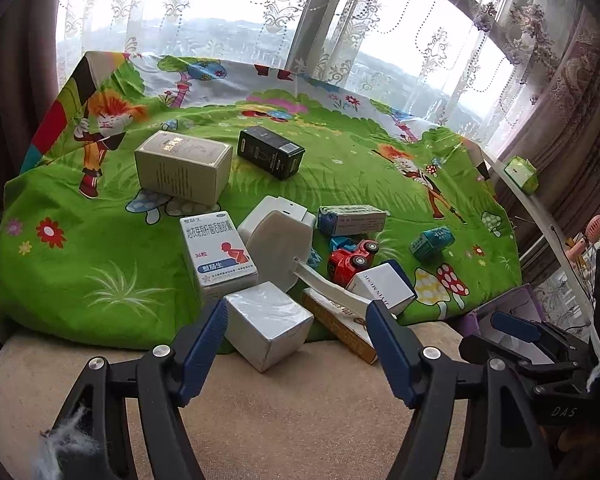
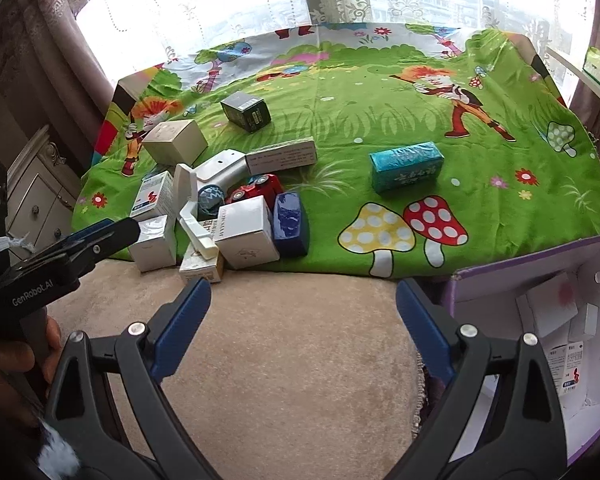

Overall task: Organize rigid objects
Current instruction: 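Approach white cube box with left tool while right approaches white JIYIN MUSIC box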

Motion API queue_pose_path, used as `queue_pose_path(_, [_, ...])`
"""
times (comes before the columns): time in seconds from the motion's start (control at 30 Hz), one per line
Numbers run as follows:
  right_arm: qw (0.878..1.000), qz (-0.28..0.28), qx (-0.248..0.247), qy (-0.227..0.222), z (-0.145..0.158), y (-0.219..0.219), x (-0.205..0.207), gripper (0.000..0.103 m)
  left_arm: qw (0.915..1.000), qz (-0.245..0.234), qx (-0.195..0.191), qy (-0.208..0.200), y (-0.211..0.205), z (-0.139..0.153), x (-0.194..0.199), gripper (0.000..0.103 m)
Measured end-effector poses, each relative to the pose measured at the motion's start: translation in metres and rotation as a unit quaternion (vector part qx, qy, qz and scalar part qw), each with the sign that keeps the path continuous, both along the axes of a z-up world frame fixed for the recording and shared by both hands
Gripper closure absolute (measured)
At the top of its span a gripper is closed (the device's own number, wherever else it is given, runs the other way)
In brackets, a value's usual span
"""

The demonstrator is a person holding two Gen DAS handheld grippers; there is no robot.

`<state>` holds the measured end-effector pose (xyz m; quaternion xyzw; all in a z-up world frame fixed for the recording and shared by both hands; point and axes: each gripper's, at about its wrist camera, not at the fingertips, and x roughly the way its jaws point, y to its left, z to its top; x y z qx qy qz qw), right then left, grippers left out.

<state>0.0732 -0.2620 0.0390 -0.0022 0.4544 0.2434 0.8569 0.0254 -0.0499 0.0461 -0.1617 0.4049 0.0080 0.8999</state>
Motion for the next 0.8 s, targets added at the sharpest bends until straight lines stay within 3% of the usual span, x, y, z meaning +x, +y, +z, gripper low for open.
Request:
queue_pose_path(0.37, [0.999, 0.035, -0.009, 0.013, -0.007, 0.029, 0.006, 0.008, 0.9974, 0.007, -0.046, 0.055, 0.011, -0.022, 0.014, 0.032])
queue_pose_path(0.8, [0.999, 0.034, -0.025, 0.006, -0.009, 0.043, 0.029, 0.009, 0.9943, 0.015, -0.045, 0.096, 0.016, -0.038, 0.033, 0.032])
